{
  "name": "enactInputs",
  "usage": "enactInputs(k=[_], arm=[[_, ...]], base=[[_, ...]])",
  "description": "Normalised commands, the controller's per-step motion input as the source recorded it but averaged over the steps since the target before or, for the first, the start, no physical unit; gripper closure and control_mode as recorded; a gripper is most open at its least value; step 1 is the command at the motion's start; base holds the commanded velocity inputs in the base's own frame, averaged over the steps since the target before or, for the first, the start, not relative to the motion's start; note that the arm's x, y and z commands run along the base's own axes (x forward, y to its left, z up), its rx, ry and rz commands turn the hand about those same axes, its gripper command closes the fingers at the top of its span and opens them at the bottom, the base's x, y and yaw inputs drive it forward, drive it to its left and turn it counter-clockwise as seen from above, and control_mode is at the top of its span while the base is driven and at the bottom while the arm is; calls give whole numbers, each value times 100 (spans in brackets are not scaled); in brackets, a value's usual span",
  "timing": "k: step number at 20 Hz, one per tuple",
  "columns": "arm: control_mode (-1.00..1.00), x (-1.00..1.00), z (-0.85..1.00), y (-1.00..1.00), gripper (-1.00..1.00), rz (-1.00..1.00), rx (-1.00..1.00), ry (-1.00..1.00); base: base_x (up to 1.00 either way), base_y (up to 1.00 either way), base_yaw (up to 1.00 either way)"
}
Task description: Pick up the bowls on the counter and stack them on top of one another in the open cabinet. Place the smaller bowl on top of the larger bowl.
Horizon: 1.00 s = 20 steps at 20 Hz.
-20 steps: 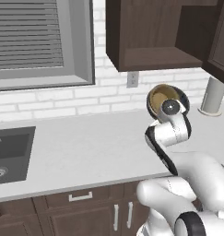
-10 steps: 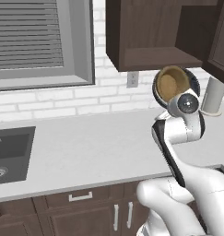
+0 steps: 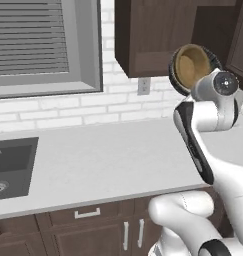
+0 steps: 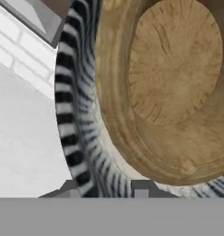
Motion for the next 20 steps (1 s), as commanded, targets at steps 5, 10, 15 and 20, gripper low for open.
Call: enactInputs(k=[5, 10, 15, 20], arm=[[-100, 87, 58, 7, 100, 3, -11, 0], [-100, 95, 12, 17, 100, 0, -13, 3], [-100, 79, -1, 11, 100, 0, -11, 11], [-100, 74, -5, 11, 100, 0, -15, 4]], base=[[0, 0, 0], [0, 0, 0], [0, 0, 0], [0, 0, 0]])
